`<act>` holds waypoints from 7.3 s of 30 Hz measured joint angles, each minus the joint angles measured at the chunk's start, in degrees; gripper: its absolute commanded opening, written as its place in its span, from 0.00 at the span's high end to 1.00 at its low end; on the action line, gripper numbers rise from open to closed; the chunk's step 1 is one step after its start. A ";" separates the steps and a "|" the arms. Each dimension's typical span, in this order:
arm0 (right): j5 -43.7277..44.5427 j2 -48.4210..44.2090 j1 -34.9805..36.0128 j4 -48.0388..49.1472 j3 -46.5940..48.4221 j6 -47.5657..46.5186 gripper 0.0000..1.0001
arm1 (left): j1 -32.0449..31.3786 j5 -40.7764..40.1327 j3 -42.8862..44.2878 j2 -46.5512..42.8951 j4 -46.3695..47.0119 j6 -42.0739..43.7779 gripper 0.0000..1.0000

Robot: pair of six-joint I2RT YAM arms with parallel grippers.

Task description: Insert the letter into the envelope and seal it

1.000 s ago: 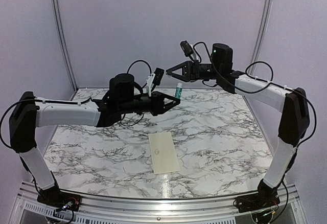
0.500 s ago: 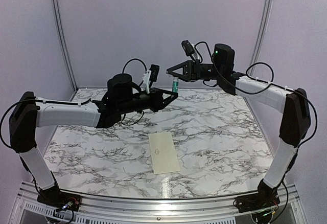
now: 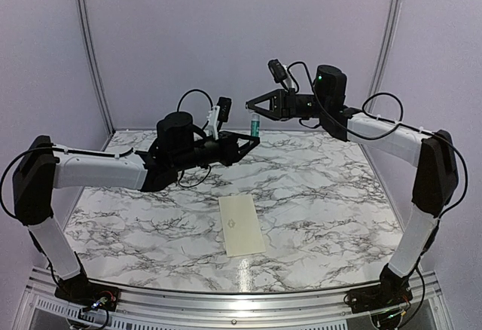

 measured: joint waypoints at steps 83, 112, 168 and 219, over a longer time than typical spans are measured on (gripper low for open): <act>5.57 -3.23 -0.39 -28.59 10.45 -27.80 0.49 | 2.40 6.97 -4.44 -1.22 8.55 0.83 0.89; -1.03 -0.46 -0.04 -19.93 4.46 -18.21 0.95 | 2.14 9.60 -3.78 -0.98 4.26 0.90 0.89; -8.41 -0.15 0.39 -13.75 1.62 -15.41 1.00 | 2.01 9.73 -3.50 -1.88 3.89 1.27 0.90; 32.44 -30.84 -24.28 -43.85 -20.81 -56.06 0.01 | -0.79 -9.20 -11.72 -7.02 -66.18 -0.39 0.76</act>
